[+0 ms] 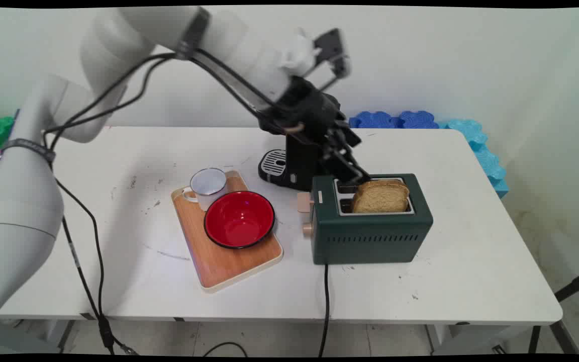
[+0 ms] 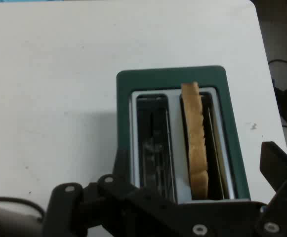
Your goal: Press the toaster switch
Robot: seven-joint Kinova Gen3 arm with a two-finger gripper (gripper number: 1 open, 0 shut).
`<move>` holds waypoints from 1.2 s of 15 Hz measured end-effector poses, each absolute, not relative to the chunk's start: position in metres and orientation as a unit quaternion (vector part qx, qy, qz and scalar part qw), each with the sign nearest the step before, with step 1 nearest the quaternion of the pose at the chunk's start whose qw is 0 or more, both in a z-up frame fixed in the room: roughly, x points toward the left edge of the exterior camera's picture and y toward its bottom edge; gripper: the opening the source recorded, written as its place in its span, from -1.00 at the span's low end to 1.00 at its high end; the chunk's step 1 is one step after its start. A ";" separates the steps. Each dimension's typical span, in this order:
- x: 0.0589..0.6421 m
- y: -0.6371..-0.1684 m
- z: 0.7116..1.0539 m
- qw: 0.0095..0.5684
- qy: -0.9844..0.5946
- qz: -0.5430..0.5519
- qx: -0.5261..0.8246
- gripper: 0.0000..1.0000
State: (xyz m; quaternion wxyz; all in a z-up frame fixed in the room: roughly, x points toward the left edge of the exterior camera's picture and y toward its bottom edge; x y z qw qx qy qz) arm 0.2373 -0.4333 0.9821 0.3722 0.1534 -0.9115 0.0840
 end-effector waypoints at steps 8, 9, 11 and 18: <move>0.312 -0.417 0.987 0.388 -0.905 0.090 0.148 1.00; 0.319 -0.415 0.985 0.389 -0.905 0.089 0.147 1.00; 0.333 -0.411 0.978 0.391 -0.905 0.086 0.147 -1.00; 0.348 -0.408 0.953 0.391 -0.904 0.076 0.157 -1.00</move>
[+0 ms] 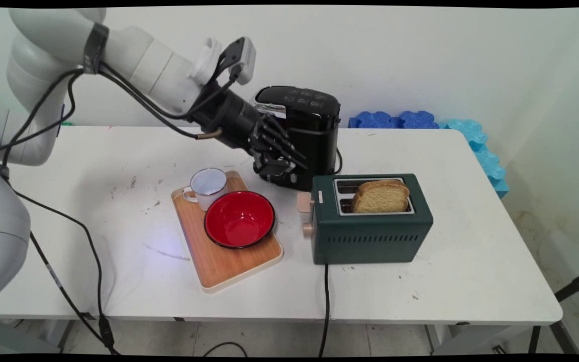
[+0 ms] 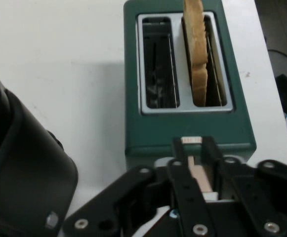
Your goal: Press the toaster switch
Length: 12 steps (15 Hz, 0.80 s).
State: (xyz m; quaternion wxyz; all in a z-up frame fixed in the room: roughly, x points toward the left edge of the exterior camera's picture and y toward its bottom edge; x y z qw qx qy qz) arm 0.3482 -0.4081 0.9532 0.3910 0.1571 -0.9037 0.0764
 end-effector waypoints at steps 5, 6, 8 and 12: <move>0.352 -0.409 0.932 0.382 -0.906 0.061 0.169 -1.00; 0.351 -0.409 0.929 0.381 -0.907 0.059 0.170 -1.00; 0.351 -0.410 0.922 0.378 -0.908 0.052 0.174 -1.00; 0.349 -0.411 0.910 0.374 -0.909 0.041 0.180 -1.00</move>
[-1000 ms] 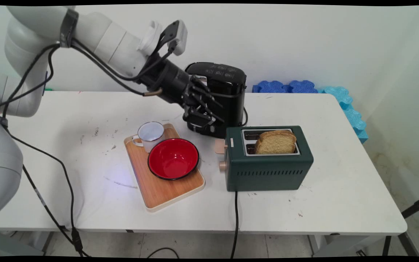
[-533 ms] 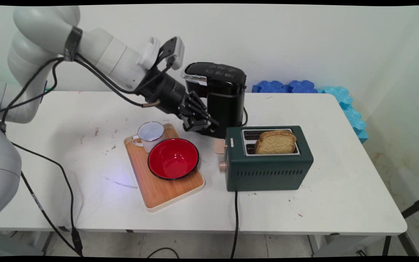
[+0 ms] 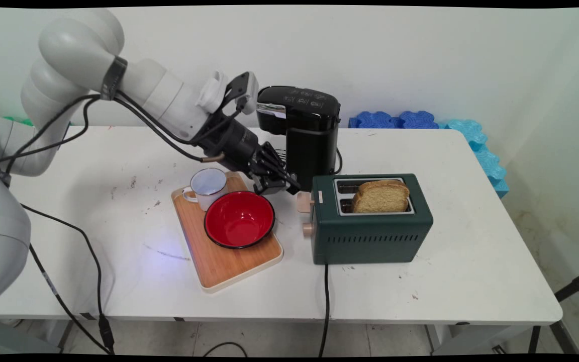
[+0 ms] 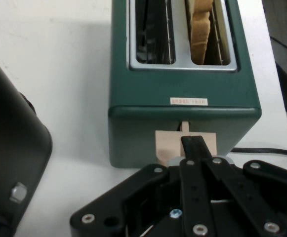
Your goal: Press the toaster switch
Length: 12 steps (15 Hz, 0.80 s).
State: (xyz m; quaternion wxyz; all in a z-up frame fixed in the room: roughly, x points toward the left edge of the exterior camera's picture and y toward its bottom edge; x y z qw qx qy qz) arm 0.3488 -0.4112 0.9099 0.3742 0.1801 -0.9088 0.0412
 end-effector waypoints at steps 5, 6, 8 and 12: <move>0.346 -0.414 0.897 0.370 -0.910 0.037 0.182 -1.00; 0.346 -0.414 0.895 0.370 -0.910 0.037 0.183 -1.00; 0.344 -0.415 0.892 0.369 -0.910 0.037 0.184 -1.00; 0.339 -0.417 0.886 0.370 -0.910 0.035 0.184 -1.00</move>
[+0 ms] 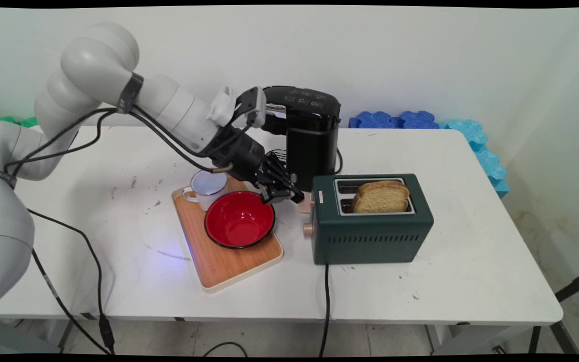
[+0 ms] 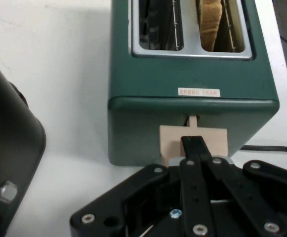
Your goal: Press the toaster switch
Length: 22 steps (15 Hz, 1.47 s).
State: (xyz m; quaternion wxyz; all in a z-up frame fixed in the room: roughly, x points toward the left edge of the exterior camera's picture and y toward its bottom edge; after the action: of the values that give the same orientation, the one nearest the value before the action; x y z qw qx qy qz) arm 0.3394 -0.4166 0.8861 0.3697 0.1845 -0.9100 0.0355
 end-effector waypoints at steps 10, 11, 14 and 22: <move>0.330 -0.423 0.879 0.374 -0.909 0.040 0.181 -1.00; 0.330 -0.423 0.879 0.374 -0.909 0.040 0.180 -1.00; 0.327 -0.422 0.878 0.375 -0.909 0.039 0.179 -1.00; 0.322 -0.416 0.873 0.373 -0.910 0.035 0.176 -1.00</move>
State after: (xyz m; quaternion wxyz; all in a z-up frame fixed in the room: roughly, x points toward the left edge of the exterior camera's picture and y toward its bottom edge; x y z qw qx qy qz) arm 0.3223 -0.4161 0.8727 0.3733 0.1757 -0.9103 0.0346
